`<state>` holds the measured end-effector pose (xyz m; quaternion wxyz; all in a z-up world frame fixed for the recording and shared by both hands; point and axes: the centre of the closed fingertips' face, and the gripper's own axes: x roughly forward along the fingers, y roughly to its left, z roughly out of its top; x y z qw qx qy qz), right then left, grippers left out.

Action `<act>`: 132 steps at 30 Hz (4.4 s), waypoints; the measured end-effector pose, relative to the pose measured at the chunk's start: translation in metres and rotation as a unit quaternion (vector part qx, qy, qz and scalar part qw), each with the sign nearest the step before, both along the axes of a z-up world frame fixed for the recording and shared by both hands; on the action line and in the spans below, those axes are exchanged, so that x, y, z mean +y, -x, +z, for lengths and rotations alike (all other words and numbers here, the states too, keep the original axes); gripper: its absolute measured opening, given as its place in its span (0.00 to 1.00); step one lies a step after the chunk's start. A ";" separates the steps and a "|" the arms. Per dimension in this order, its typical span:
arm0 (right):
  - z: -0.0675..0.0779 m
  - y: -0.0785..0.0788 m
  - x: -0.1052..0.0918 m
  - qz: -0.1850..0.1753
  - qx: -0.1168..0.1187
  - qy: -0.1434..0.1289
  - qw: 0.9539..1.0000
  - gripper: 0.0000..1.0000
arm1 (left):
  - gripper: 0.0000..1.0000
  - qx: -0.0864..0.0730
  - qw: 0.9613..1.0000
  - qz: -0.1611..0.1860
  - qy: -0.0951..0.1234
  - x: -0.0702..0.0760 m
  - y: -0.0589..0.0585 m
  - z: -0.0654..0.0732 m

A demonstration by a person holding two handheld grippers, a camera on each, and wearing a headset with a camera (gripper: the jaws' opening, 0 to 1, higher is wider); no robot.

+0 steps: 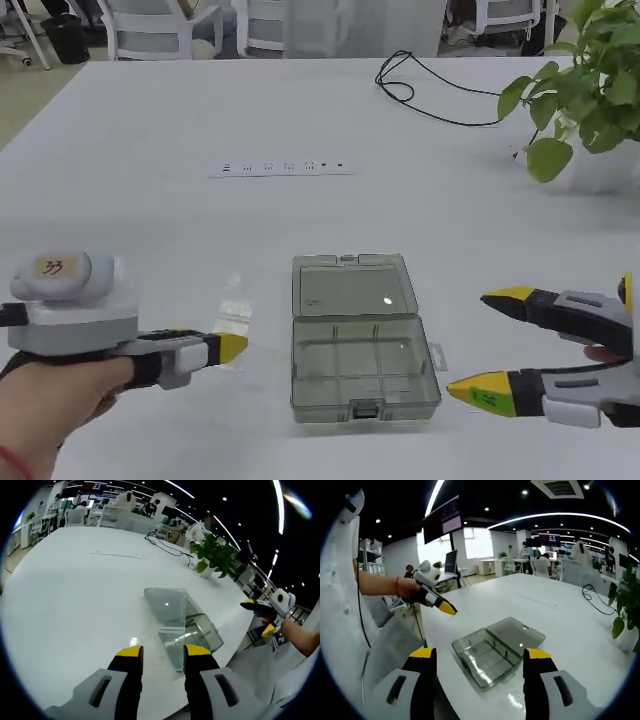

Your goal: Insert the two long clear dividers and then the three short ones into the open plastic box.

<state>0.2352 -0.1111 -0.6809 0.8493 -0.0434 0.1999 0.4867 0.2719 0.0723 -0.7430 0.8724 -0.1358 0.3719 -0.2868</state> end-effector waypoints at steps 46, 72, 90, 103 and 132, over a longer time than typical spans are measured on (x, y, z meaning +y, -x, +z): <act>0.021 -0.026 0.068 -0.133 0.101 -0.088 0.982 0.08 | 0.30 -0.070 0.992 -0.062 0.089 -0.104 0.016 0.062; 0.022 -0.037 0.054 -0.165 0.128 -0.083 0.974 0.07 | 0.40 -0.103 0.986 -0.118 0.051 -0.090 0.024 0.053; 0.013 -0.045 0.037 -0.194 0.162 -0.053 0.966 0.07 | 0.76 -0.160 0.963 -0.218 -0.021 -0.072 0.037 0.032; -0.013 -0.055 0.016 -0.238 0.251 -0.006 0.938 0.07 | 0.97 -0.166 0.945 -0.277 -0.054 -0.065 0.046 0.010; -0.082 -0.044 0.007 -0.321 0.400 0.064 0.856 0.07 | 0.97 -0.159 0.938 -0.305 -0.038 -0.058 0.047 0.001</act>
